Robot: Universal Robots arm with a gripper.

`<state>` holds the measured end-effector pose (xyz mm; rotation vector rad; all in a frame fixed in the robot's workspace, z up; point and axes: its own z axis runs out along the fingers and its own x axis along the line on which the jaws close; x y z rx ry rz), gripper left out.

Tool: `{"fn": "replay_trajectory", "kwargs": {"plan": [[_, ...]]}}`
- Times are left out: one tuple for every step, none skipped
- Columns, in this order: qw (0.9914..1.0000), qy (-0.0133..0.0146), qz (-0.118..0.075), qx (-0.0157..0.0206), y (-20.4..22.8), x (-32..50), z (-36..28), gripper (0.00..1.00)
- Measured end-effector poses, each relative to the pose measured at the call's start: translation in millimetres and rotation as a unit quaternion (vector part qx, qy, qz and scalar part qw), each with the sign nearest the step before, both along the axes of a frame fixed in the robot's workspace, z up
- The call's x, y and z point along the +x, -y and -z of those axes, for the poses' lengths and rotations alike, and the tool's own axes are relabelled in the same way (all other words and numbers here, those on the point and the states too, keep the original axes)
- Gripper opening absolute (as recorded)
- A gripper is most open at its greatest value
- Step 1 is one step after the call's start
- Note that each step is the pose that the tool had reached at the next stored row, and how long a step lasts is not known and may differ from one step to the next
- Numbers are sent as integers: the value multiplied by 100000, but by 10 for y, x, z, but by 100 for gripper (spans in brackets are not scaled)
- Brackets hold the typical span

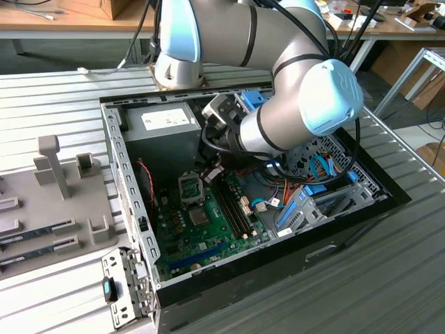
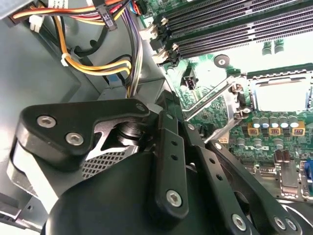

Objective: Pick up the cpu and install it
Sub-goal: 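Close the cpu cover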

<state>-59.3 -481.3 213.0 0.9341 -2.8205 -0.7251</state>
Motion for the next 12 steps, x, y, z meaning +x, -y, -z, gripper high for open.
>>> {"fn": "replay_trajectory", "kwargs": {"plan": [[100000,-5,-35,-16,1,0,-9,11],[100000,-1,-57,-7,2,0,-16,11],[100000,-2,-72,-1,2,0,-26,11],[100000,1,-87,19,2,0,-40,11],[100000,0,-97,31,3,0,-47,11],[100000,1,-111,48,3,0,-52,11],[100000,5,-140,85,4,0,-55,11],[100000,2,-171,89,6,0,-57,11],[100000,0,-211,94,8,0,-59,11],[100000,0,-248,105,9,1,-60,11],[100000,0,-287,118,11,0,-61,11],[99999,3,-374,164,15,0,-67,11]]}}
